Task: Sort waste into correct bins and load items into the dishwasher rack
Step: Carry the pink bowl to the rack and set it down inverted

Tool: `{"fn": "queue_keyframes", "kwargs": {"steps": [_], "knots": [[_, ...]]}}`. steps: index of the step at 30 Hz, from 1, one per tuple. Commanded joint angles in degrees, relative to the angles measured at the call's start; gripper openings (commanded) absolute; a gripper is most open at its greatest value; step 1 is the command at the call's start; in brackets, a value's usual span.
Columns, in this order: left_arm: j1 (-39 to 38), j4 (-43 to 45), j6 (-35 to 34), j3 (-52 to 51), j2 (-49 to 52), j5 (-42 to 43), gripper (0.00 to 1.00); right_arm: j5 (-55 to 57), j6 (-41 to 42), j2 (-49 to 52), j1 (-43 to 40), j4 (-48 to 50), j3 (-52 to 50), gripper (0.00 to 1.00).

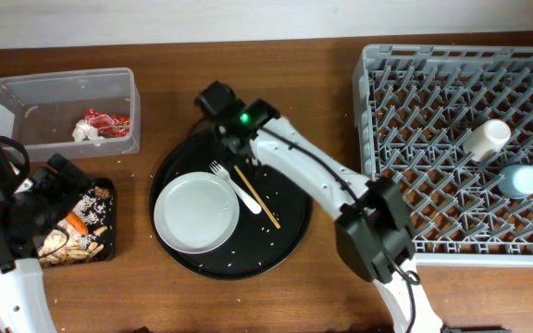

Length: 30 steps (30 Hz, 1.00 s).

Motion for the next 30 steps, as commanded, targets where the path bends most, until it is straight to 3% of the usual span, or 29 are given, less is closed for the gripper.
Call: {"fn": "queue_keyframes", "kwargs": {"steps": [1,5,10,13,17,20,25,30], "knots": [[0.22,0.09,0.76,-0.22,-0.07,0.42,1.00,-0.74,1.92,-7.30,-6.14,-4.61,8.00,0.04],[0.22,0.09,0.74,-0.22,-0.07,0.42,0.99,-7.78,3.65,-12.66,-19.15,-11.43,9.70,0.04],[0.22,0.09,0.74,-0.22,-0.07,0.42,0.99,-26.23,1.53,-14.23,-38.62,-20.37,9.66,0.04],[0.22,0.09,0.74,-0.22,-0.07,0.42,0.99,-41.57,-5.57,-14.21,-52.22,-25.11,9.16,0.04],[0.22,0.09,0.74,-0.22,-0.07,0.42,0.99,-60.41,-23.89,-14.21,-63.52,-38.21,8.33,0.04],[0.22,0.09,0.74,-0.22,-0.07,0.42,0.99,-66.47,-30.38,-14.40,-67.47,-38.93,2.36,0.04],[0.22,0.09,0.74,-0.22,-0.07,0.42,0.99,-76.59,-37.90,-14.40,-67.12,-35.08,-13.97,0.04],[0.22,0.09,0.74,-0.22,-0.07,0.42,0.99,-79.23,-38.27,-14.08,-67.04,-30.01,-19.52,0.04]]}}
